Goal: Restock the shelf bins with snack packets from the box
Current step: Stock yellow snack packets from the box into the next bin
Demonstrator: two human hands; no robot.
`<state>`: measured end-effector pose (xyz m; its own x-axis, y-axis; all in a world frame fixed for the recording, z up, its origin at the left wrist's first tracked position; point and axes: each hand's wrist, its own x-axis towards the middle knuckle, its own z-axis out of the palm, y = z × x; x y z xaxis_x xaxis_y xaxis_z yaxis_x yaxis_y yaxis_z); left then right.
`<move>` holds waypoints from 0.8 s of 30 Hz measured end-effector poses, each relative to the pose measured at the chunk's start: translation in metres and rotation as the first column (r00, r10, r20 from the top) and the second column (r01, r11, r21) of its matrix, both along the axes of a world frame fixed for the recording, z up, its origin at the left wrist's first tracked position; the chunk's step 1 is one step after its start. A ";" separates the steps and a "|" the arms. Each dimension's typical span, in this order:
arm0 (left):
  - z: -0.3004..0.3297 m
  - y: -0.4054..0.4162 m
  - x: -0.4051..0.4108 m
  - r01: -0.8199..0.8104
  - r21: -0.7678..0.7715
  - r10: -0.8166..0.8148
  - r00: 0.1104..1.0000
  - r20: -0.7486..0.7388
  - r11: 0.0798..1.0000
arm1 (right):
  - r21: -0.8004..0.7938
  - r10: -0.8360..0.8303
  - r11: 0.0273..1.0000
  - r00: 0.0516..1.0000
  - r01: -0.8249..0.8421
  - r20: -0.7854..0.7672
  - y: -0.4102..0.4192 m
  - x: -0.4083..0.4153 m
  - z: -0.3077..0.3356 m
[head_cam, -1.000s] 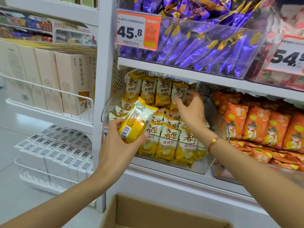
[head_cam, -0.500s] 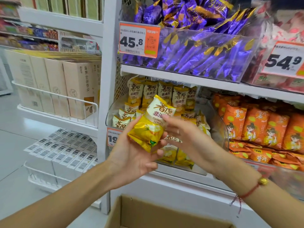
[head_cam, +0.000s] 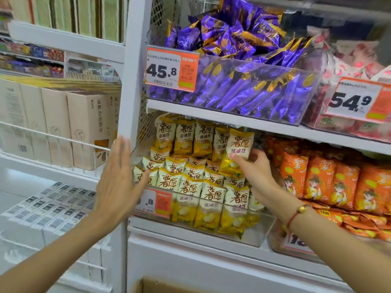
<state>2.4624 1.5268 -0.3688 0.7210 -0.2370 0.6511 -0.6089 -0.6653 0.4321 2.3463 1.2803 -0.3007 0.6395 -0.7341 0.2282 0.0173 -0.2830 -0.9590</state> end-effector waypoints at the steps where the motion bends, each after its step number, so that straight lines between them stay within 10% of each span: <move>1: -0.003 0.001 0.003 -0.003 0.036 0.003 1.000 -0.001 0.999 | -0.047 -0.060 0.997 0.998 0.059 -0.009 -0.007 0.009 0.002; 8: -0.005 0.002 0.006 -0.017 0.076 0.014 0.999 0.042 0.997 | -0.146 -0.315 0.943 0.943 0.299 -0.103 -0.038 0.064 -0.004; 19: 0.001 0.002 -0.006 0.032 -0.029 -0.026 0.981 0.191 0.999 | -0.424 -0.251 0.900 0.913 0.099 -0.320 -0.033 0.048 -0.008; 24: 0.033 -0.039 -0.009 0.203 0.000 -0.195 0.941 0.277 0.979 | -0.855 -0.374 0.518 0.905 0.022 -0.203 -0.024 0.033 -0.018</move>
